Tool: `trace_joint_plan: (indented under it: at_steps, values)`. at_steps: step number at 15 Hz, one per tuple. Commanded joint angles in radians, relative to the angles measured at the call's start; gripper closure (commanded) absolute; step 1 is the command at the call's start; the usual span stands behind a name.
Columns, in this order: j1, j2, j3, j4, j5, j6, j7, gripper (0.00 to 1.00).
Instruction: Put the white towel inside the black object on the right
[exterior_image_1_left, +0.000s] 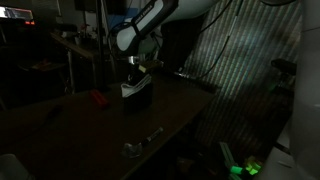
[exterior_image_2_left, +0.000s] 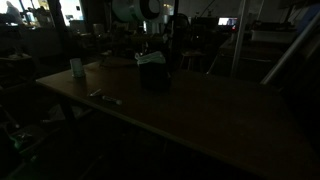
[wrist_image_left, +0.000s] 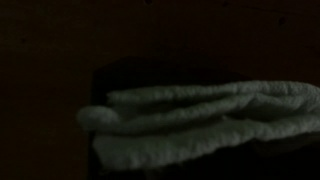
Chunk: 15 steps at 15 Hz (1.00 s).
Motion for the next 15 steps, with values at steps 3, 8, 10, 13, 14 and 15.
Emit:
trace_joint_plan:
  at_steps: [3, 8, 10, 13, 14, 15]
  values:
    - [-0.016, -0.093, -0.015, 0.021, 0.006, -0.008, -0.005, 0.61]
    - [-0.019, -0.206, -0.026, -0.001, -0.002, 0.012, 0.008, 0.22]
    - [-0.017, -0.232, -0.026, -0.012, -0.001, 0.019, 0.01, 0.57]
    - [-0.011, -0.249, -0.021, -0.032, 0.002, 0.024, 0.013, 0.59]
    - [-0.009, -0.249, -0.018, -0.038, 0.005, 0.024, 0.012, 0.67]
    - [-0.006, -0.246, -0.016, -0.043, 0.006, 0.024, 0.012, 0.77]
